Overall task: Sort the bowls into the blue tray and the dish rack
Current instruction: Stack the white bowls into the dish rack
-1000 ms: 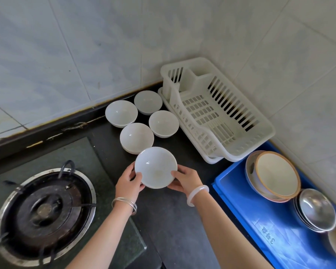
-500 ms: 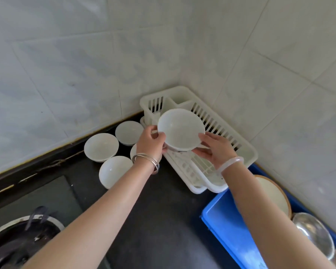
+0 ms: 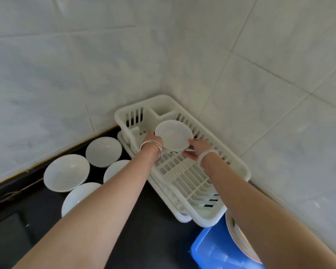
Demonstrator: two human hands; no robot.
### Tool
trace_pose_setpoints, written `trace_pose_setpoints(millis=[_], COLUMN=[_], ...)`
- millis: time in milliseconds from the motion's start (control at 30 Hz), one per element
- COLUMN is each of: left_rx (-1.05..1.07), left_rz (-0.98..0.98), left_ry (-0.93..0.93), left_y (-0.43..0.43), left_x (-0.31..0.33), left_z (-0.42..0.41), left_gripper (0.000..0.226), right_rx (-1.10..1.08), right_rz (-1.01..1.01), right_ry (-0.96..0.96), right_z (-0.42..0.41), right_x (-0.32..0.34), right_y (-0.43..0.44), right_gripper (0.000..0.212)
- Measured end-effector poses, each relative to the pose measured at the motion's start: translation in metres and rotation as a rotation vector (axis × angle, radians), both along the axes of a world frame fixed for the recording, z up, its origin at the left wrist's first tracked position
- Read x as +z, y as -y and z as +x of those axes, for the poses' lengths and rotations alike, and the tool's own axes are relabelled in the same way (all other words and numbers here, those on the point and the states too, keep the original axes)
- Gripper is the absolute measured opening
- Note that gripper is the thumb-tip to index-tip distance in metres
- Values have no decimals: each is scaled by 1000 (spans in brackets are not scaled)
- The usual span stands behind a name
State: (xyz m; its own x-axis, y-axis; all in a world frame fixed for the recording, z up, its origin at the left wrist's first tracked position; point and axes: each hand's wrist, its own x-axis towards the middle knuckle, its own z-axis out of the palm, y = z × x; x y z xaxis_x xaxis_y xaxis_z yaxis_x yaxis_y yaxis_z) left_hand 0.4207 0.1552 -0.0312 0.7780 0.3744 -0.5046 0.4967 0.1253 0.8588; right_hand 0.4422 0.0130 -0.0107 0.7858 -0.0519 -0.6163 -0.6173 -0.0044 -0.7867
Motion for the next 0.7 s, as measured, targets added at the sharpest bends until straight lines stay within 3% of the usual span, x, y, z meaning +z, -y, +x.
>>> trace_pose_setpoints(millis=[267, 567, 700], left_rx=[-113, -95, -91], left_rz=[46, 10, 31], left_ry=[-86, -61, -42], left_y=[-4, -5, -6], left_x=[-27, -33, -37], left_z=[34, 40, 38], left_gripper=[45, 43, 42], right_rx=[-46, -35, 49], right_rz=[11, 39, -47], right_ry=[-1, 92, 91], right_z=[25, 34, 30], right_x=[-29, -55, -57], right_y=[-1, 2, 0], right_gripper=[37, 38, 34])
